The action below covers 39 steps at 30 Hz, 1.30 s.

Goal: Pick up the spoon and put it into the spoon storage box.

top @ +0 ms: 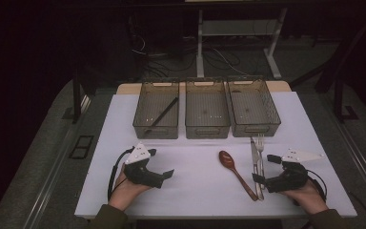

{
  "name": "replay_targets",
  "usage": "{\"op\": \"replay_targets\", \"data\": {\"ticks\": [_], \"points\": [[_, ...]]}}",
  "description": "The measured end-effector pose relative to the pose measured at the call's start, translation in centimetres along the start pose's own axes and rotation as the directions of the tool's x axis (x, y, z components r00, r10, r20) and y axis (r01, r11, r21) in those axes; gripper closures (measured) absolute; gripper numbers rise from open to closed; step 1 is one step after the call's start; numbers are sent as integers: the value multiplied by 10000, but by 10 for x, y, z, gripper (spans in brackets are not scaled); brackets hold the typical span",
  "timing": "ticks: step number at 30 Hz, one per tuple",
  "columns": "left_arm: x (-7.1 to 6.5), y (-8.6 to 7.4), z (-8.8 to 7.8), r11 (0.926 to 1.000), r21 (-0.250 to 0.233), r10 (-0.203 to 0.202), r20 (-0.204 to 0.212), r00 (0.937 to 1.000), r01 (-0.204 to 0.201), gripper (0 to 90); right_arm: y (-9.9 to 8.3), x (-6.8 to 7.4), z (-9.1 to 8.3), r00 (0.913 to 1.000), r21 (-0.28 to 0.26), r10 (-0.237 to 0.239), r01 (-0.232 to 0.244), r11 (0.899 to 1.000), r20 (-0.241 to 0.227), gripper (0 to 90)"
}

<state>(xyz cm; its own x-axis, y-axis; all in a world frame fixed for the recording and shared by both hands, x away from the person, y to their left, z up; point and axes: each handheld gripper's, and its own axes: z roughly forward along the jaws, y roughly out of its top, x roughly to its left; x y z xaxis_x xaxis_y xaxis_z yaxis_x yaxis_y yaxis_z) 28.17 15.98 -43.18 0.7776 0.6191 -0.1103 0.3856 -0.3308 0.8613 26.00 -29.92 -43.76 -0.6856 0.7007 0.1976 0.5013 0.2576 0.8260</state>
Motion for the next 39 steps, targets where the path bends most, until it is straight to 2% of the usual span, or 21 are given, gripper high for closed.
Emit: {"op": "replay_targets", "data": {"ticks": [6, 11, 15, 22, 24, 31, 33, 39], "points": [[-2, -1, 0, 9999, 134, 14, -36, 10000, -13, 0, 10, -1, 2, 9997, 35, 161, -161, 9999, -167, 1], [-3, -1, 0, 9993, 331, -170, -67, 9998, 172, 0, 20, -3, 7, 9993, 60, 325, -324, 9995, -193, 1], [-3, -1, 2, 9990, 416, -176, 93, 9998, 172, 0, 27, -4, 13, 9993, 155, 306, -303, 9994, -193, 1], [-6, -1, 4, 9990, 452, 52, 167, 9998, -59, 0, 35, -3, 27, 9994, 384, 198, -187, 9991, -271, 2], [-7, -1, 4, 9990, 435, 81, 192, 9998, -89, 0, 38, -2, 31, 9994, 489, 217, -203, 9986, -284, 51], [-10, -1, 8, 9982, 542, 257, 255, 9993, -270, 0, 47, -1, 49, 9993, 714, 38, -11, 9974, -375, 67], [-10, -1, 8, 9983, 518, 241, 275, 9993, -255, 0, 50, -2, 53, 9986, 754, 48, -9, 9971, -519, 137], [-10, -2, 9, 9983, 525, 242, 304, 9992, -258, 0, 57, -3, 68, 9981, 845, 140, -89, 9964, -594, 156]]}}
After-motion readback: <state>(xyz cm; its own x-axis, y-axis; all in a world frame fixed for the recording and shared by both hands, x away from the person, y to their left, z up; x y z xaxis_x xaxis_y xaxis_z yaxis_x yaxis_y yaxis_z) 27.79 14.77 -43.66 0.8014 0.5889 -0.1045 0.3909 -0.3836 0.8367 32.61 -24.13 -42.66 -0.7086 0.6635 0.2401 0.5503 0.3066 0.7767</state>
